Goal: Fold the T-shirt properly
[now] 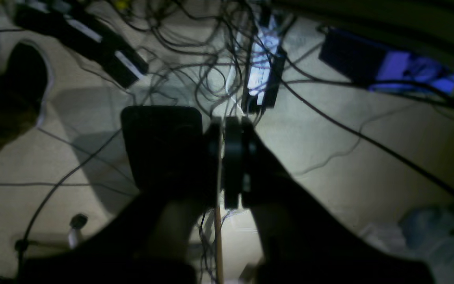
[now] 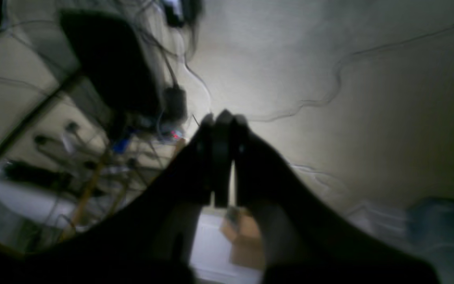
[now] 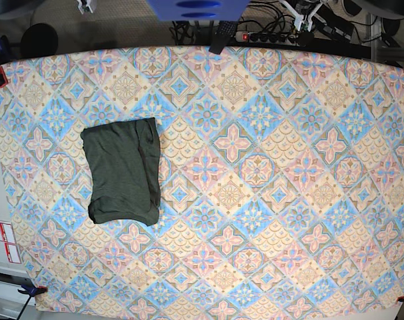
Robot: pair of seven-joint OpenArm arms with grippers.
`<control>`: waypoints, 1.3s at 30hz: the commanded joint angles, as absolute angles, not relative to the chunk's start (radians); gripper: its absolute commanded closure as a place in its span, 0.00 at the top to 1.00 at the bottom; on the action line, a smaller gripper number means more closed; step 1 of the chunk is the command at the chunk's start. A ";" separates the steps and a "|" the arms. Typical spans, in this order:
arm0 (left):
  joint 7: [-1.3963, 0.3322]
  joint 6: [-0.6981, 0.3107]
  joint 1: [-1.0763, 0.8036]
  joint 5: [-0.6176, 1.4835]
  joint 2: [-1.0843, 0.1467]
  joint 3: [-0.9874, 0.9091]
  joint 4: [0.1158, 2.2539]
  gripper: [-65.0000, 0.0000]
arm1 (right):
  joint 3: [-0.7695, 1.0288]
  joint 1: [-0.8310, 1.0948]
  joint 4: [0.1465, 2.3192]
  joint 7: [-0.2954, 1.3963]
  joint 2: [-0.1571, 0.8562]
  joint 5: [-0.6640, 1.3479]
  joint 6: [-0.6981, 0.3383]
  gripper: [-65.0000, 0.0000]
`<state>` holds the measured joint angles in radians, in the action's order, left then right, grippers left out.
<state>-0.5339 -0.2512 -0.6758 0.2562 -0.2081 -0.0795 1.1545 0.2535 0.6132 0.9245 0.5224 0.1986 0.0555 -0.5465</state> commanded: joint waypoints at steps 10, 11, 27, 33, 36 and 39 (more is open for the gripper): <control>-0.377 -0.248 -0.512 0.251 -0.217 0.091 0.858 0.00 | 0.255 0.484 0.596 0.314 0.211 0.058 -0.552 0.00; -0.364 -0.248 -0.498 0.251 -0.217 0.104 0.835 0.00 | 0.255 0.475 0.575 0.295 0.211 0.058 -0.552 0.00; 0.005 -0.140 -0.236 0.252 -0.104 0.374 0.289 0.00 | 0.255 0.337 0.305 0.047 0.177 0.058 -0.544 0.00; 0.036 -0.094 -0.209 0.254 -0.085 0.395 0.259 0.00 | 0.255 0.323 0.282 -0.001 0.101 0.058 -0.542 0.00; 0.036 -0.067 -0.208 0.259 -0.084 0.395 0.260 0.00 | 0.255 0.323 0.282 -0.001 0.099 0.058 -0.486 0.00; 0.038 -0.051 -0.208 0.260 -0.082 0.394 0.262 0.00 | 0.255 0.311 0.282 -0.001 0.076 0.058 -0.460 0.00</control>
<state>0.0307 -0.0513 -0.2005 0.2577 -0.0834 0.3950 0.2588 0.2573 0.3103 0.2821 0.0002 0.1020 0.0586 -0.4377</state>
